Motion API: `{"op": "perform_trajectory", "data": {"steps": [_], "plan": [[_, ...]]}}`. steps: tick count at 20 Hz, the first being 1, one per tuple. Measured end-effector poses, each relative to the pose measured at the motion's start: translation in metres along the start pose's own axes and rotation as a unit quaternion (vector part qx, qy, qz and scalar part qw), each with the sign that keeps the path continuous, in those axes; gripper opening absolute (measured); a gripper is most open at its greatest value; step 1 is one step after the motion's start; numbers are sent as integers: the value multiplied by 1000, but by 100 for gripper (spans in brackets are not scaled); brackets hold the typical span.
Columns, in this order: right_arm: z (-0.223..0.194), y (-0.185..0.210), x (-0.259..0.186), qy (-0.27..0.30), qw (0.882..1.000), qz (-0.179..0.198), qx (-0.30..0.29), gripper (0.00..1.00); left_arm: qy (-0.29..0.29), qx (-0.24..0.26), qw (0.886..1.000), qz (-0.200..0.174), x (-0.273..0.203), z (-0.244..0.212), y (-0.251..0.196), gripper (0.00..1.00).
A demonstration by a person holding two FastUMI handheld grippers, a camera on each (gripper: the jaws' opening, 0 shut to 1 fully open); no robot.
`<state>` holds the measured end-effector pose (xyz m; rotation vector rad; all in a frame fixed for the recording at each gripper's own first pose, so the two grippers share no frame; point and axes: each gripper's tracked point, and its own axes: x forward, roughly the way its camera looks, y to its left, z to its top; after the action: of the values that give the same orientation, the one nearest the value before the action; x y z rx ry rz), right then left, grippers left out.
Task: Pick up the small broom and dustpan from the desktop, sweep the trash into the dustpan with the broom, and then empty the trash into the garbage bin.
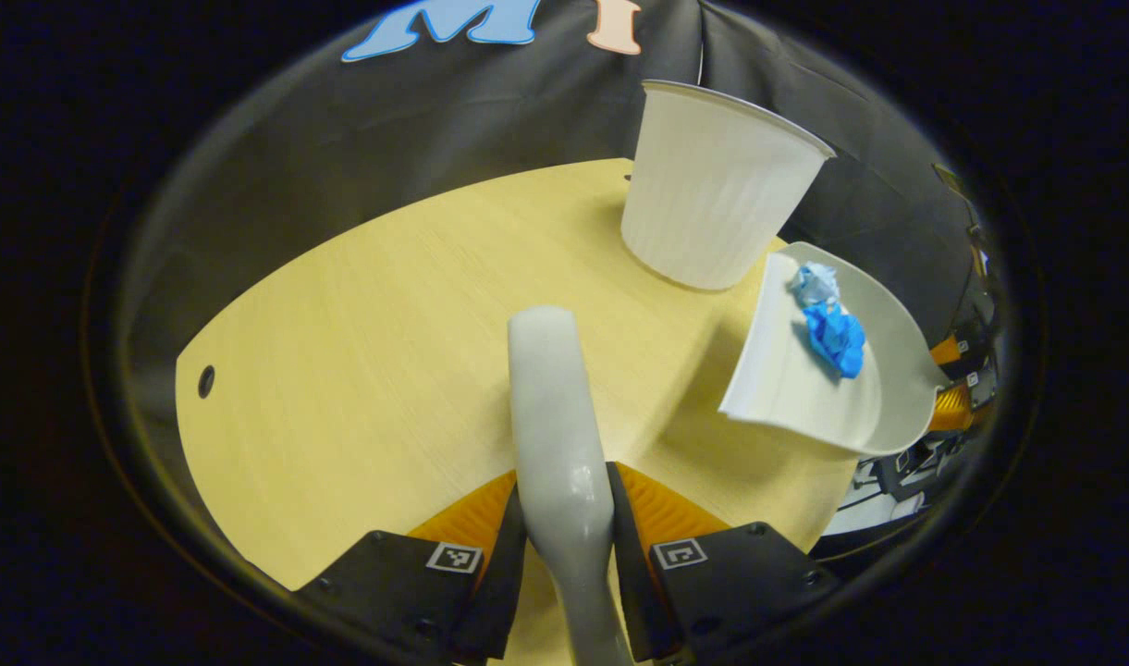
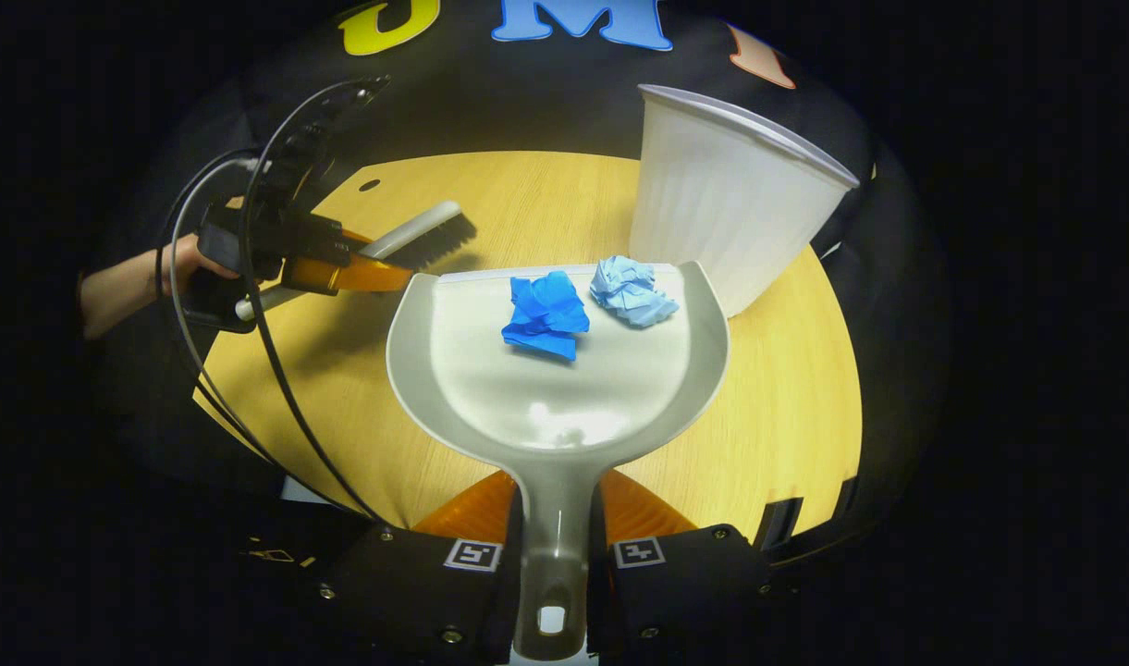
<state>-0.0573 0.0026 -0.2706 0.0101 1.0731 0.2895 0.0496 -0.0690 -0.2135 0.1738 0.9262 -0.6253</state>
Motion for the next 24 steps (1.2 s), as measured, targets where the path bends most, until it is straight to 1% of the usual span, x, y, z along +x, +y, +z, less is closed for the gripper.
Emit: {"op": "perform_trajectory", "data": {"steps": [2,3,4,5,6,9,11,13,14,15,16,19,21,24], "plan": [[5,3,-4,0,1000,-3,6,30,0,-3,1000,5,-7,-7,10,53],[7,3,-11,-2,1000,-3,7,30,0,-5,1000,7,-9,-11,15,55],[12,4,-15,-5,1000,-1,5,30,-1,-5,1000,11,-14,-15,21,53],[16,4,-19,-8,1000,0,0,30,-2,-7,1000,17,-17,-19,29,55],[23,5,-24,-12,1000,3,-3,30,-5,-11,1000,21,-21,-22,36,55],[46,9,-46,-23,999,29,1,30,-10,-34,999,32,-33,-33,51,55],[55,4,-50,-27,998,49,11,30,-14,-55,998,40,-44,-43,63,55],[63,-3,-49,-31,998,55,17,30,-20,-76,996,51,-54,-52,75,55],[69,-6,-48,-33,998,59,21,30,-22,-85,995,57,-61,-56,81,53],[74,-9,-48,-35,997,63,30,30,-23,-93,993,62,-64,-60,87,53],[80,-12,-49,-39,996,68,41,30,-24,-99,992,70,-70,-65,94,55],[107,-20,-49,-53,992,83,84,29,-26,-117,989,82,-84,-76,109,55],[127,-27,-48,-66,985,97,128,29,-26,-123,988,90,-87,-80,111,55],[154,-39,-46,-88,971,124,186,29,-28,-126,987,93,-96,-81,109,55]]}}
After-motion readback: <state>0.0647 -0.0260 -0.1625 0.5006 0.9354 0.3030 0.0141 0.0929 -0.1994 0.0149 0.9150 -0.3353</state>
